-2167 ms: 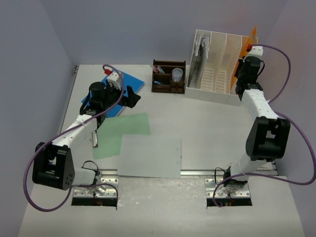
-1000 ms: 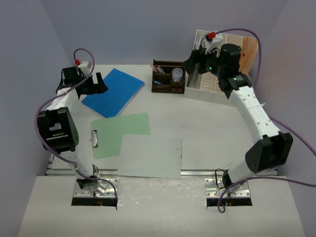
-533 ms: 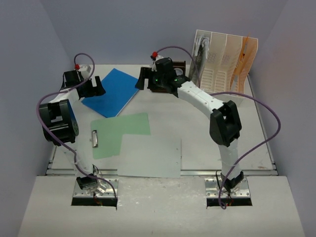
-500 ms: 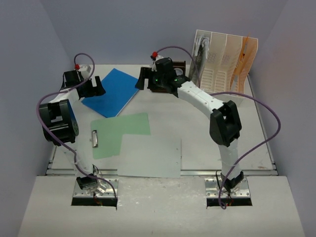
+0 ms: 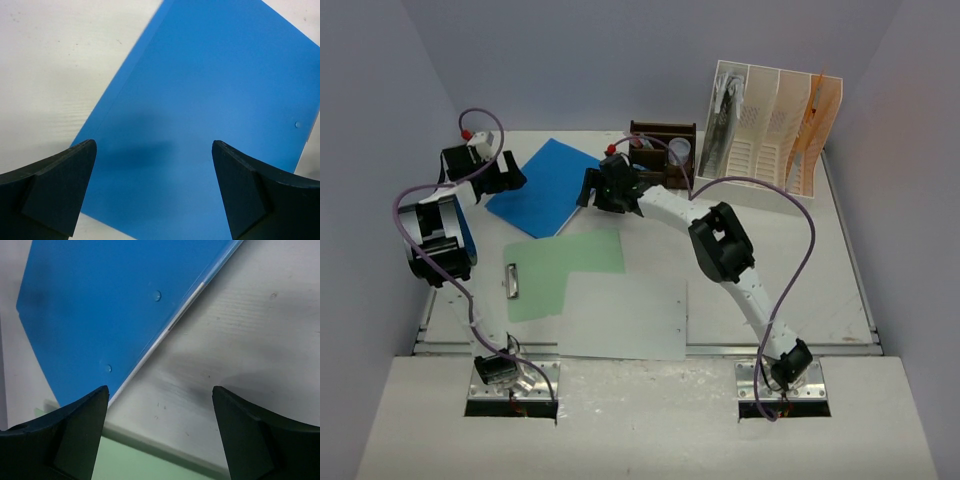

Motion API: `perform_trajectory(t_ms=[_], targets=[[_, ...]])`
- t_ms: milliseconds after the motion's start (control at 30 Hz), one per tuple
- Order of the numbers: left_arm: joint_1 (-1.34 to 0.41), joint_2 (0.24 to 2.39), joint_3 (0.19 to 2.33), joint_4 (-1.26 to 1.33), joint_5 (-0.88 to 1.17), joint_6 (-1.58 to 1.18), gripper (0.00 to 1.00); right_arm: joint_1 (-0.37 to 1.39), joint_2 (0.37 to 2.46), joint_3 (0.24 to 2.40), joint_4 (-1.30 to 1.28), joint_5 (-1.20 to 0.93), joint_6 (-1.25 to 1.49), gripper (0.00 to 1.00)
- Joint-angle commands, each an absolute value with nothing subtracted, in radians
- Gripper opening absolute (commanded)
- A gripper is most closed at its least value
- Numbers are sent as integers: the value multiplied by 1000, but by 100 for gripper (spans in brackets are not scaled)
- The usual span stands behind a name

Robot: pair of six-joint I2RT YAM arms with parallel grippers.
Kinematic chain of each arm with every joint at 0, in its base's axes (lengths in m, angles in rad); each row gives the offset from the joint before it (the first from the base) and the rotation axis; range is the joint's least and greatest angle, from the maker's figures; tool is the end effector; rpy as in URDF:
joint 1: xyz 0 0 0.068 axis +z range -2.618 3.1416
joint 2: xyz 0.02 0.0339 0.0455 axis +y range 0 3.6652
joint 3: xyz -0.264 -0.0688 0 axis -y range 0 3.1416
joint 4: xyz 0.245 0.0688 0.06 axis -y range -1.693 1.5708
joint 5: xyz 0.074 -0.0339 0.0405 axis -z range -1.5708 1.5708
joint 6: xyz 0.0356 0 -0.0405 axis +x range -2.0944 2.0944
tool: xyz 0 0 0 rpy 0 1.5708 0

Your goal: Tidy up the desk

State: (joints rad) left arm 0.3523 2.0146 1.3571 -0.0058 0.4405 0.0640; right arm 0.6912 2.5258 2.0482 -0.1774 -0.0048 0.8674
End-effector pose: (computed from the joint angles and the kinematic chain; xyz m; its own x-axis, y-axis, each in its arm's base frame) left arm 0.4254 0.1402 0.1843 -0.5765 -0.1503 -0.8031 0.0402 0.9765 -0.2116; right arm 0.4372 0.3619 0.1399 -0.7920 0.3346 -0.5107 -0.0563 0.7929 0.6067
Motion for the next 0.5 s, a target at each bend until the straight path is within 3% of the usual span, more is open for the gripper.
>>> perform_trajectory(t_ms=[0,233,333,467], targets=[[370,2068,1396,68,508,41,98,718,2578,2123,-80,17,915,84],[393,2207,1515,17,610,-26,90,724,2674,2147,-6,-25,957,83],[396,2278,1587,-93,674,-28,77,723,2715,2165,38,-45,991,82],[396,2303,1616,-172,769,-13,68,724,2758,2189,106,-80,1015,80]])
